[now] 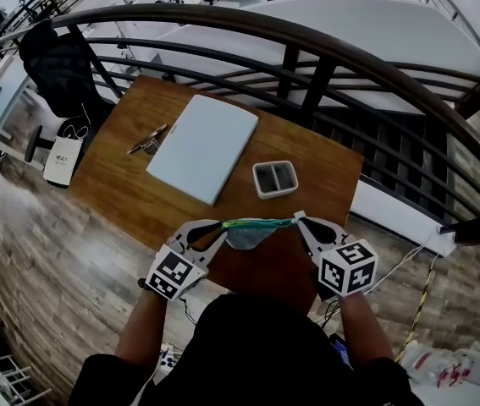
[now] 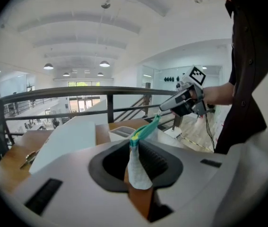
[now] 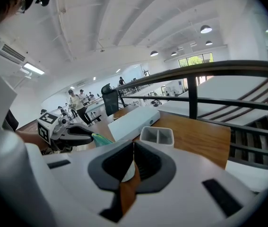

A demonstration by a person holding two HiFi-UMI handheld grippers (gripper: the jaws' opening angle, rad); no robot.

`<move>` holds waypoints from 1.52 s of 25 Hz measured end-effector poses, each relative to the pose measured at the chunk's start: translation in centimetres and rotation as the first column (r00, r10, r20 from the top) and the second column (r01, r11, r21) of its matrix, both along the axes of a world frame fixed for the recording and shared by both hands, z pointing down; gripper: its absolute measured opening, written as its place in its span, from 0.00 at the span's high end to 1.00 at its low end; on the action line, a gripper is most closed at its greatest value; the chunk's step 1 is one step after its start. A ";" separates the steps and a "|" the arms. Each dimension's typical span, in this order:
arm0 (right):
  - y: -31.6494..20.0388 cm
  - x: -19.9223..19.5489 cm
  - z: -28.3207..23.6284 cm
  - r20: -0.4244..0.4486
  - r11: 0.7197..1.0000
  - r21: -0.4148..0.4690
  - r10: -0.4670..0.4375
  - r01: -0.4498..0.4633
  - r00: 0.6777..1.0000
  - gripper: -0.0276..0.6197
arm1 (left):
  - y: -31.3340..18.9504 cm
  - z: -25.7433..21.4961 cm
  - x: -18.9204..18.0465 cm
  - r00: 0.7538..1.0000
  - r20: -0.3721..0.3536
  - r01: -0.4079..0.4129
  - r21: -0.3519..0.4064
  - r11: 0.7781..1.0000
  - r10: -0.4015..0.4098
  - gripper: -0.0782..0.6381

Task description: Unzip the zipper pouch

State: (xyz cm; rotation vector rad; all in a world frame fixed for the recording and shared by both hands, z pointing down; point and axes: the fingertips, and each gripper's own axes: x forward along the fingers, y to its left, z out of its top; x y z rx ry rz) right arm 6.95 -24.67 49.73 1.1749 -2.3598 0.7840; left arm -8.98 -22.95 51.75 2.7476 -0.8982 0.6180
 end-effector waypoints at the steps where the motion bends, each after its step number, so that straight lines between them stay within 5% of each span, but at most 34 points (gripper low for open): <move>1: -0.2 -0.3 0.0 0.000 1.000 0.004 -0.004 0.004 1.000 0.95 | -0.3 -0.1 -0.5 0.999 -0.017 0.031 -0.005 1.000 -0.031 0.82; 4: -0.8 -0.9 -0.4 0.013 1.000 0.025 -0.012 0.011 1.000 0.93 | -0.8 -0.6 -1.8 0.995 -0.045 0.093 -0.009 0.996 -0.094 0.80; 6: -1.1 -1.1 -0.8 0.023 0.999 0.037 -0.016 0.015 1.000 0.81 | -0.7 -0.6 -2.4 0.994 -0.040 0.103 -0.008 0.995 -0.103 0.77; 25: 0.0 2.8 -3.7 0.106 0.983 0.154 0.082 -0.098 0.991 0.83 | -1.0 -4.7 -3.8 0.956 -0.158 0.262 0.095 0.960 -0.245 0.76; 38: 0.4 1.1 -9.1 0.172 0.881 0.421 0.156 -0.216 0.973 0.96 | -1.6 -11.2 -9.9 0.868 -0.303 0.455 0.171 0.874 -0.393 0.84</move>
